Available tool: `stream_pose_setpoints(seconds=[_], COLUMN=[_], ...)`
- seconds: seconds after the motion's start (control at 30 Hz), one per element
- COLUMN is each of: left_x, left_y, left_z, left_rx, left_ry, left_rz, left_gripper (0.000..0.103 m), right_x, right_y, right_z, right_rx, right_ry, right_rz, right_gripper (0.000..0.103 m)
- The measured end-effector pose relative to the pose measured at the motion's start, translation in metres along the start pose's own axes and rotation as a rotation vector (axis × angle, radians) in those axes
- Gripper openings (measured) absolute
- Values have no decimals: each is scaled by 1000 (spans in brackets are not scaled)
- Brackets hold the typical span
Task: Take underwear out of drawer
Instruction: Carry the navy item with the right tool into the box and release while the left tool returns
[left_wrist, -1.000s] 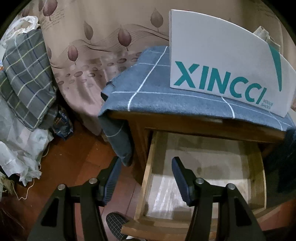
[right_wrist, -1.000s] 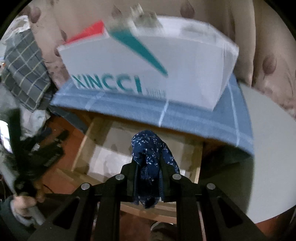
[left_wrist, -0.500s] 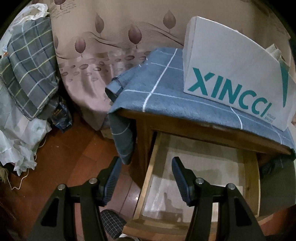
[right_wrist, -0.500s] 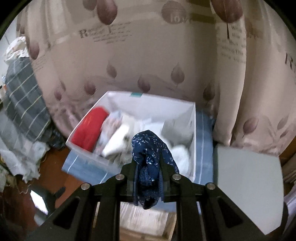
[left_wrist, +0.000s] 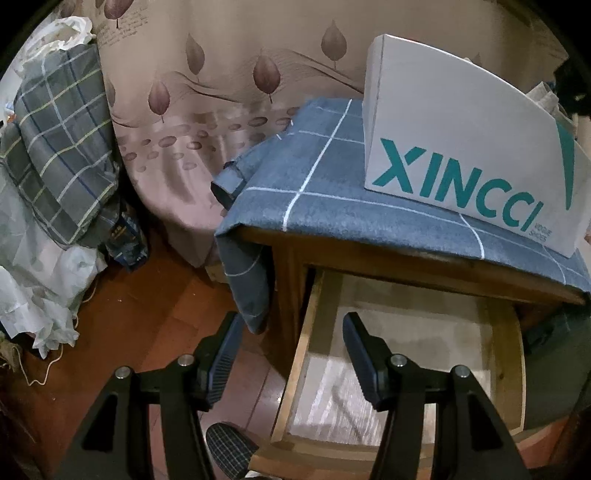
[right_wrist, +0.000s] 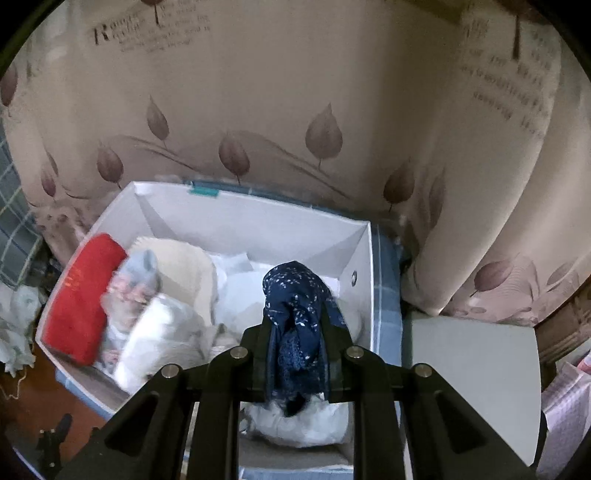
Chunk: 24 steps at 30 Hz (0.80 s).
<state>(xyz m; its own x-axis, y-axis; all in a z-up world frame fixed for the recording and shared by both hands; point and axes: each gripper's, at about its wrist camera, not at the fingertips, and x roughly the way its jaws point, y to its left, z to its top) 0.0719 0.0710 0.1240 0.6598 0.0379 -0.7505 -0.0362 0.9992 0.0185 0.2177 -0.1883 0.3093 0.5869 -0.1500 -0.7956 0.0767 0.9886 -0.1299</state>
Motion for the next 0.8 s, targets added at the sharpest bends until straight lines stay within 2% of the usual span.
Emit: stream_pose_setpoints(seconds=[0.23, 0.5, 0.67, 0.77, 0.8], left_x=[-1, -2, -2, -1, 0], left_y=[-5, -6, -7, -8, -9], left_z=[0, 0, 0, 0, 0], left_rx=[23, 23, 29, 33, 35], left_ry=[0, -7, -6, -2, 3], left_rz=[-5, -8, -7, -4, -7], left_gripper=[58, 58, 58, 58, 58], right_x=[34, 42, 39, 32, 29], right_y=[2, 4, 4, 0, -1], right_z=[-13, -22, -24, -27, -27], right_rx=[42, 68, 82, 108, 111], right_ry=[58, 66, 51, 27, 16], right_rz=[30, 35, 36, 45, 45], right_gripper=[19, 22, 34, 50, 58])
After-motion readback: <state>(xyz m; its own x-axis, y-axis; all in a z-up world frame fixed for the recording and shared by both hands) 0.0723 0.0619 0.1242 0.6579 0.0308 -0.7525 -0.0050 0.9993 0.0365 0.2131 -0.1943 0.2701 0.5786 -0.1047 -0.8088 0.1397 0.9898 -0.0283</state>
